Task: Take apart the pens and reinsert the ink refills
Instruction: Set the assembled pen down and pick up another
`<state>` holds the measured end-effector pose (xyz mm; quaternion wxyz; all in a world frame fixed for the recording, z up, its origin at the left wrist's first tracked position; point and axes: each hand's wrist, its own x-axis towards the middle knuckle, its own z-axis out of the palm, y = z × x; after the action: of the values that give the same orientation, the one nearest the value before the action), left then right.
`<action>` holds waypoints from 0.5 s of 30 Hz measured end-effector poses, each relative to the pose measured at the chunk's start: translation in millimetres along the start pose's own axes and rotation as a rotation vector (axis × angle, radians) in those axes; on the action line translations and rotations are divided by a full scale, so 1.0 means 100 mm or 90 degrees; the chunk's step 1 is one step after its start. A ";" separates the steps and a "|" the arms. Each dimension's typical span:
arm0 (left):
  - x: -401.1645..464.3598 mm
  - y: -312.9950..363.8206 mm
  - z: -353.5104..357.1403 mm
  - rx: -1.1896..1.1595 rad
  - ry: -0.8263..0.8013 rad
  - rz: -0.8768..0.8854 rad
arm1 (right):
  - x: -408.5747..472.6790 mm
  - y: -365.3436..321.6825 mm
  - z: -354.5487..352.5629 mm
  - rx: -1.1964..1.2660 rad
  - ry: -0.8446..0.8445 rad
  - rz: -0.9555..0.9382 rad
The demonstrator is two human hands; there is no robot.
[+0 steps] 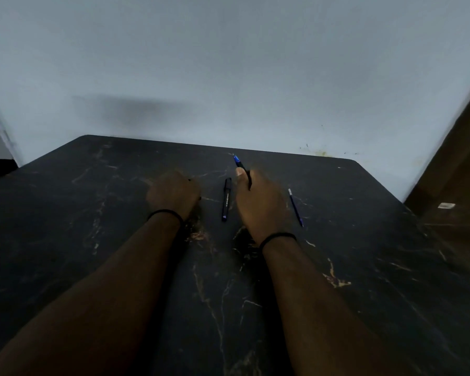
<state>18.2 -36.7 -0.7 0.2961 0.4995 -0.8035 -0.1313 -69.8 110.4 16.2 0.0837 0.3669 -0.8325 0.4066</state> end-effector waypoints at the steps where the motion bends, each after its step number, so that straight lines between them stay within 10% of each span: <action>1: 0.00 0.00 0.00 0.030 -0.014 0.010 | 0.01 0.00 0.00 0.009 -0.010 0.007; 15: -0.06 0.06 -0.07 0.045 -0.007 -0.003 | 0.05 -0.01 0.07 0.321 0.077 0.040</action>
<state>20.3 -27.6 5.9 0.2734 0.5111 -0.8079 -0.1064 -72.1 102.0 14.2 0.0270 0.3253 -0.7094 0.6247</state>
